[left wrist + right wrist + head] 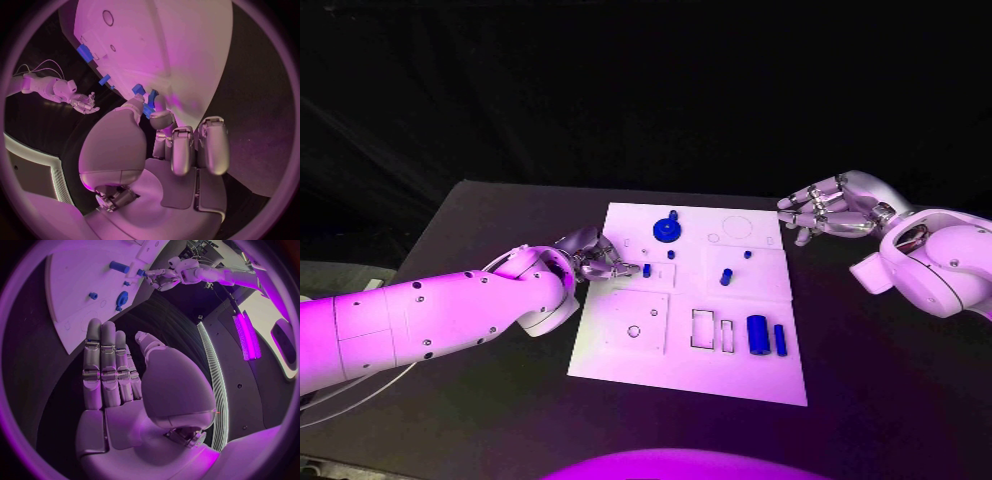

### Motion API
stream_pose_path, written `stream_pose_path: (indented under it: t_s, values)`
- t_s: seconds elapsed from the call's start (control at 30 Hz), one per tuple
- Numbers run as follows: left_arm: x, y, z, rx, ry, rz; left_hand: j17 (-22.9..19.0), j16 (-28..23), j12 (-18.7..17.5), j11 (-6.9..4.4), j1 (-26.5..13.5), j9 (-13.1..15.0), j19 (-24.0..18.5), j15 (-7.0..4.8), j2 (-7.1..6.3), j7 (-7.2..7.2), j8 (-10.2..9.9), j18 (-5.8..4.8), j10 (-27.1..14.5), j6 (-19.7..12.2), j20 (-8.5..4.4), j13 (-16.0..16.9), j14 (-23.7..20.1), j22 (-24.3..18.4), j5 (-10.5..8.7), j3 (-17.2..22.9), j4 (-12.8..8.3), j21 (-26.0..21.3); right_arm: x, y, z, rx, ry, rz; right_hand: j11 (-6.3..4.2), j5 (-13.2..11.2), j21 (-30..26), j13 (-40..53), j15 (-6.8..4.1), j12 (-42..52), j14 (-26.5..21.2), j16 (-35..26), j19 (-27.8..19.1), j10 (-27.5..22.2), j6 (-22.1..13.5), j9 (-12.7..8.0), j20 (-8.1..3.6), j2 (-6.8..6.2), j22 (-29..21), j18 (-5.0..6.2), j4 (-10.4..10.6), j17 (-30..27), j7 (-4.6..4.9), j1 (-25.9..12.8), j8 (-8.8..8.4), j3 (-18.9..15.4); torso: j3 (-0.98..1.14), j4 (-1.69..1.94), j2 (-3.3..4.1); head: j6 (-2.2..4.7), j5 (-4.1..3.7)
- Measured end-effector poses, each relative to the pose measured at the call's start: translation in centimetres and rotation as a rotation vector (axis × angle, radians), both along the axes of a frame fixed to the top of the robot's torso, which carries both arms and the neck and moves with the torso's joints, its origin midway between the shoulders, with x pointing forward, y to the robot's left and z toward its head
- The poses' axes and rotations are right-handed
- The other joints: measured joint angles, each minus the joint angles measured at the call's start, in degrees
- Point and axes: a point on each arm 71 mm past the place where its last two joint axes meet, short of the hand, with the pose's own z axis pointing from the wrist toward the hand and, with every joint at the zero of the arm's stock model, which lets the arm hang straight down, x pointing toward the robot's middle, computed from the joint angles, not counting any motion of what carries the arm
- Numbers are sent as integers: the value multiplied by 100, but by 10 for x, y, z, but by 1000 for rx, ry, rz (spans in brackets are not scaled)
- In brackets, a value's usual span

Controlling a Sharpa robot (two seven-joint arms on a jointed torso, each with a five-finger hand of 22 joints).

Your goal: Assemble the parts on the task board

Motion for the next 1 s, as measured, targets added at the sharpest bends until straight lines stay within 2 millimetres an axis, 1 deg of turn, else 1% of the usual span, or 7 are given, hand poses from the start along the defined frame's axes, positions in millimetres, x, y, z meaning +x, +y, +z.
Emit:
stream_pose_path:
  t_s: [0.17, 0.63, 0.77, 0.8, 0.87, 0.9, 1.0]
  values:
    - [0, 0, 0, 0, 0, 0, 0, 0, 0, 0, -119, 0, 0, 0, 3, 0, 0, 0, 0, 0, 0, 0, 0, 4, 0, -59, -7, 0, 0, 0, 0, 0, 0, 0, 0, 0, 0, -1, 0, 0, 0, 0, 0, 0, 0, 0, 0, 0, 0, 0, 0, 0, 0, 0, 0, 0, 0, 1, 0, 1, 5]
    - [0, 1, 1, -1, -1, 0, 0, 0, 0, 0, -182, -1, 0, 0, 20, 0, 23, 0, 0, 0, 0, -6, 0, 3, 0, -113, 4, 0, 0, 0, 0, 0, 0, 0, 0, 0, 0, -1, 0, 0, 0, 0, 0, 0, 0, -1, 0, 0, 0, 0, 0, -1, 0, 0, 0, 0, -1, -1, 1, -1, 1]
    - [0, 1, 1, -1, -1, 2, 0, 0, 0, 0, -565, -1, 0, 0, 82, 0, 23, 1, 0, 0, 0, -6, 0, 2, 0, -167, 9, 0, 0, 0, 0, 0, 0, 0, 0, 0, 0, -2, 0, 0, 0, 0, 0, 0, 0, -1, 0, 0, 1, 0, 0, -2, 0, 0, 0, 0, -1, -1, 1, -1, -2]
    - [0, 1, 1, -1, -2, 2, 0, 0, 0, 0, -768, -1, 0, 0, 99, 0, 23, 0, 0, 0, 0, -6, 0, 2, 0, -169, 11, 0, 0, 0, 0, 0, 0, 0, 0, 0, 0, -2, 0, 0, 0, 0, 0, 0, 0, -2, 0, 0, 1, 0, 0, -2, 0, 0, 0, 0, -1, -1, 1, -1, -2]
    - [0, 1, 2, -2, -3, 3, 0, 0, 0, -11, -1214, -2, 0, 0, 63, 0, 59, 0, 11, 0, 0, -6, 0, 2, 0, 48, 7, 0, 0, 0, 0, 0, 0, 0, 0, 0, 0, -2, 0, 0, 0, 0, 0, 0, 0, -2, 0, 0, 1, 0, 0, -2, 0, 0, 0, 0, -1, 0, 1, 2, -2]
    - [1, 1, 3, -3, -4, 4, 0, 0, 0, -12, -1298, 0, 0, 0, 47, 0, 61, 1, 12, 0, 0, -6, 0, 2, 0, 128, 8, 0, 0, 0, 0, 0, 0, 0, 0, 0, 0, -2, 0, 0, 0, 0, 0, 0, 0, -2, 0, 0, 1, 0, 0, -2, 0, 0, 0, 0, -1, 0, 1, 2, -2]
    - [1, 1, 4, -7, -7, 3, 5, 0, 0, -12, -1351, 5, 0, 0, 8, 0, 61, 0, 12, 0, 1, -6, 0, 2, 0, 207, 20, 0, 0, 0, 0, 0, 0, 0, 0, 0, 0, -2, 0, 0, 0, 0, 0, 0, 0, -2, 0, 0, 1, 0, 0, -2, 0, 0, 0, 0, -1, 0, 1, 5, -2]
